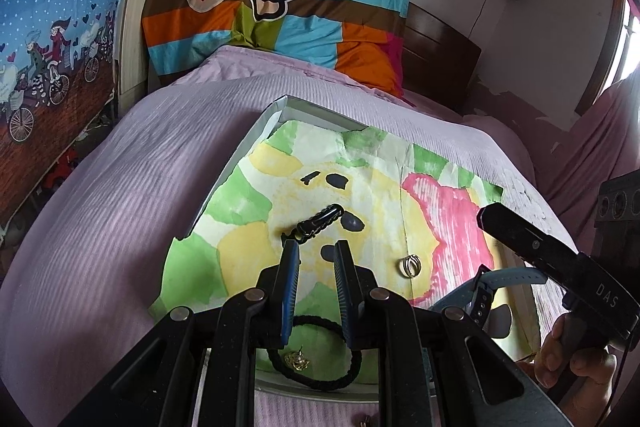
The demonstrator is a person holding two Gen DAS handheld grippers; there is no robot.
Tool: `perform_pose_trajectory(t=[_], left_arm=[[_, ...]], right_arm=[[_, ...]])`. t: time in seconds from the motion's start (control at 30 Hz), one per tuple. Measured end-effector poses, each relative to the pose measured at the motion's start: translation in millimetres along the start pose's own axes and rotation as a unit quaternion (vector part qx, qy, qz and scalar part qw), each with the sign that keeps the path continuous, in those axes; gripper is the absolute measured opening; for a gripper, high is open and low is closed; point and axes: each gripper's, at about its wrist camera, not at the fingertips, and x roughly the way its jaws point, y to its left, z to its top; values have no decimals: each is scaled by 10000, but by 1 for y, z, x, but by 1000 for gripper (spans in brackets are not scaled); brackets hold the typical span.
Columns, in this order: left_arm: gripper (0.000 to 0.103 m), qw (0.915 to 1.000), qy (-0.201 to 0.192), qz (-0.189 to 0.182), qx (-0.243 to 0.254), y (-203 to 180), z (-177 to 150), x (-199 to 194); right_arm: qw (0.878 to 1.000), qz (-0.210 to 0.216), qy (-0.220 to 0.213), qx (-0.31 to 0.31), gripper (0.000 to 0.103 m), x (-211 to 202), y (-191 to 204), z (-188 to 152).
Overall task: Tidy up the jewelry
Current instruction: 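Pull both open tools back from the box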
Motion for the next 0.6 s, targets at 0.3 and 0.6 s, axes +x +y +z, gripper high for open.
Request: perform_pose_trajectory(t=[0.3, 0.6], left_arm=[[26, 9995, -156, -113, 238, -4, -23, -21], [70, 9961, -777, -304, 300, -8, -45, -62]], right_arm=[[9961, -620, -626, -108, 64, -45, 16, -26], [9692, -1520, -1843, -594, 92, -121, 45, -62]])
